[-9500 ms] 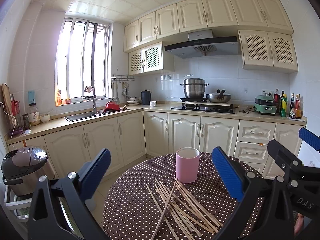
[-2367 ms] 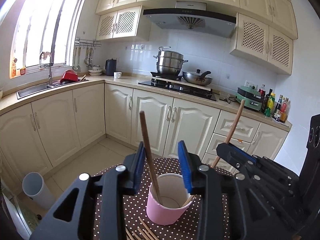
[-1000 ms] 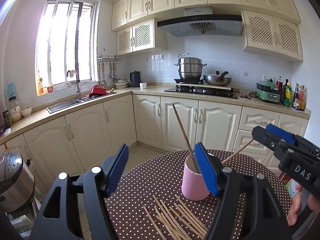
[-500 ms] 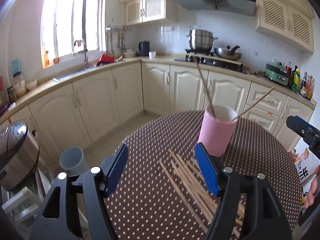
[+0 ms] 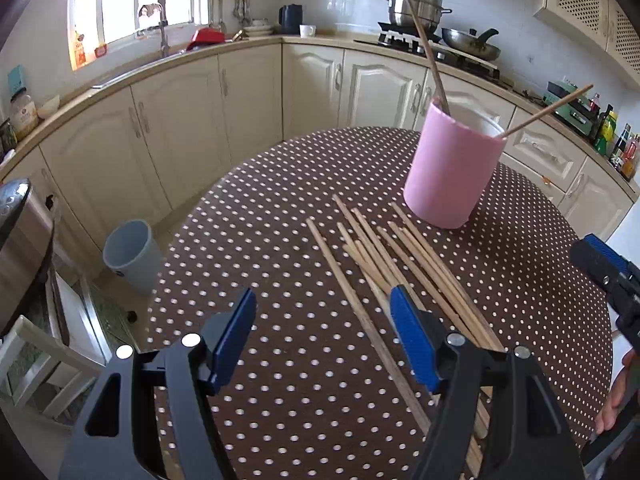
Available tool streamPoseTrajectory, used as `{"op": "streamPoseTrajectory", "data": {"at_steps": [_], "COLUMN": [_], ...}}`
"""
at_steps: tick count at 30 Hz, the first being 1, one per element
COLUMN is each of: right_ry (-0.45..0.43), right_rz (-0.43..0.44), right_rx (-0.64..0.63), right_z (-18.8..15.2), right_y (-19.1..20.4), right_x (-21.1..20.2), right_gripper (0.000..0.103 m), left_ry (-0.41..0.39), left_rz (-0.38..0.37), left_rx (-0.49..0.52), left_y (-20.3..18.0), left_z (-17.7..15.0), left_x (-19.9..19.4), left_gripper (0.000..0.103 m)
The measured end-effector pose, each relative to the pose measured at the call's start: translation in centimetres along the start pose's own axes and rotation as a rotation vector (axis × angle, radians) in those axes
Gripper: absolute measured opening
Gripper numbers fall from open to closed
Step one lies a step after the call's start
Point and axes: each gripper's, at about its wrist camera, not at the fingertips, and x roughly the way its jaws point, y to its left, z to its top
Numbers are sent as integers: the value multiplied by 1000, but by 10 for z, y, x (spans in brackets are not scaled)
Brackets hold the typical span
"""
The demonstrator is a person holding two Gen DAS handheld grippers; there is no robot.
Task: Organize utensils
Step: 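Lower the left gripper onto the chopstick pile and close on one chopstick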
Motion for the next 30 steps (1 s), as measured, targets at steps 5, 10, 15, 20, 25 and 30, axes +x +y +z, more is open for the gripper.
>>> {"op": "streamPoseTrajectory", "data": {"at_steps": [5,10,15,20,25,30], "right_ry": [50,87,121,186,259,303], "right_rz": [0,2,9,13,30,34], "right_rx": [-5,-6,-24,-58,-97,-146], "right_z": [-7,-9,-11,-14,-16,-14], "right_y": [3,4,10,20,29,38], "right_x": [11,20,31,50,70,88], "right_gripper": [52,52,52,52,52,52], "left_ry": [43,84,114,112,101,100], "left_rz": [30,34,47,78,64,39], "left_rx": [2,-17,-20,14,34,40], "left_y": [-7,-7,-7,-10,-10,-5], "left_z": [0,1,-3,-2,-2,2], "left_x": [18,37,53,61,61,60], "left_gripper": [68,68,68,68,62,41]}}
